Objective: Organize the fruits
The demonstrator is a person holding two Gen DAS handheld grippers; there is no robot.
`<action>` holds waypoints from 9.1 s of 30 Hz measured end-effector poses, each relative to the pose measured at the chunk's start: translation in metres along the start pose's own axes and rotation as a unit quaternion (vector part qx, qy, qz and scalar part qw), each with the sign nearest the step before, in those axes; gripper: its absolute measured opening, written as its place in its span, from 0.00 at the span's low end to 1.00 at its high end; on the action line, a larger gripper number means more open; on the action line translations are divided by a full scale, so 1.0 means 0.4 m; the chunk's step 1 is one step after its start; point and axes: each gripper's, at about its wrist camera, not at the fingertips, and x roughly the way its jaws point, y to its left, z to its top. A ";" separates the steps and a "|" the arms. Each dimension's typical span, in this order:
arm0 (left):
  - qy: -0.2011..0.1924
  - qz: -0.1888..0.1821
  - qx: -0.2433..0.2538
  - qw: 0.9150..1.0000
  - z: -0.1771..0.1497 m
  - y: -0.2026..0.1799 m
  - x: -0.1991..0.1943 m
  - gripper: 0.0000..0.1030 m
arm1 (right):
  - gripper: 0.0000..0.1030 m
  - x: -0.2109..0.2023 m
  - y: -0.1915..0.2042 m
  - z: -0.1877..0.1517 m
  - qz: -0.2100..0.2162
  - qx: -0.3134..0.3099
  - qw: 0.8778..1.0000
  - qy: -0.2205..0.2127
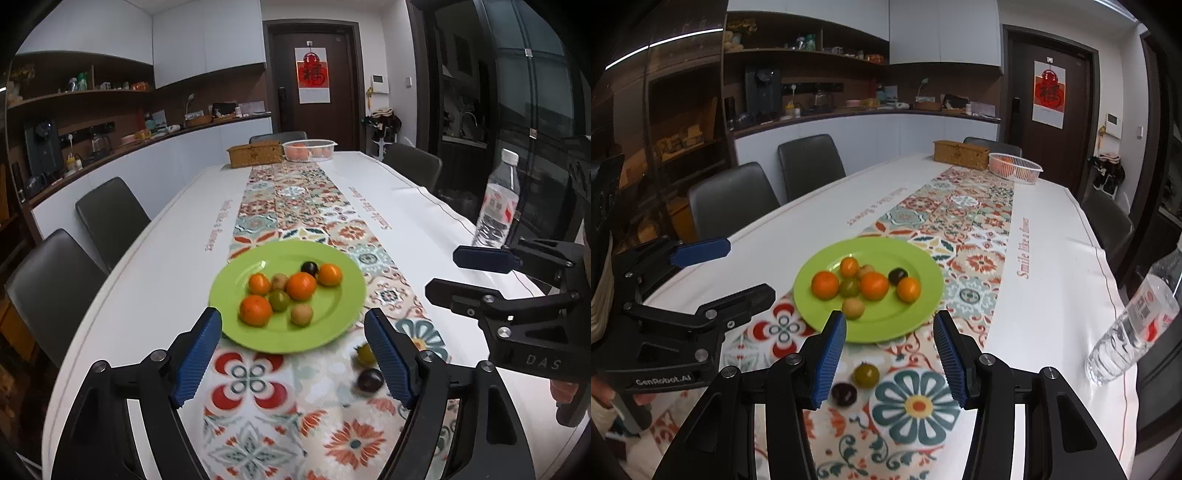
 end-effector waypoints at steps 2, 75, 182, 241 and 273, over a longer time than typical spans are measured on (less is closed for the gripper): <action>-0.001 0.004 0.004 1.000 -0.012 -0.011 -0.002 0.77 | 0.49 -0.004 -0.003 -0.014 0.000 -0.001 1.000 0.004; 0.131 -0.048 -0.031 0.990 -0.140 0.016 0.208 0.29 | 0.35 0.288 0.043 -0.115 0.056 0.036 0.983 0.169; 0.044 0.022 0.008 0.999 0.135 0.153 0.243 0.61 | 0.46 0.270 -0.051 0.152 -0.035 0.059 0.997 0.046; -0.067 0.028 -0.028 0.997 -0.046 0.013 -0.307 1.00 | 0.81 -0.292 0.090 -0.093 -0.102 0.084 0.990 -0.052; -0.061 0.032 -0.035 0.997 -0.092 0.000 -0.331 1.00 | 0.81 -0.313 0.106 -0.143 -0.105 0.090 0.989 -0.053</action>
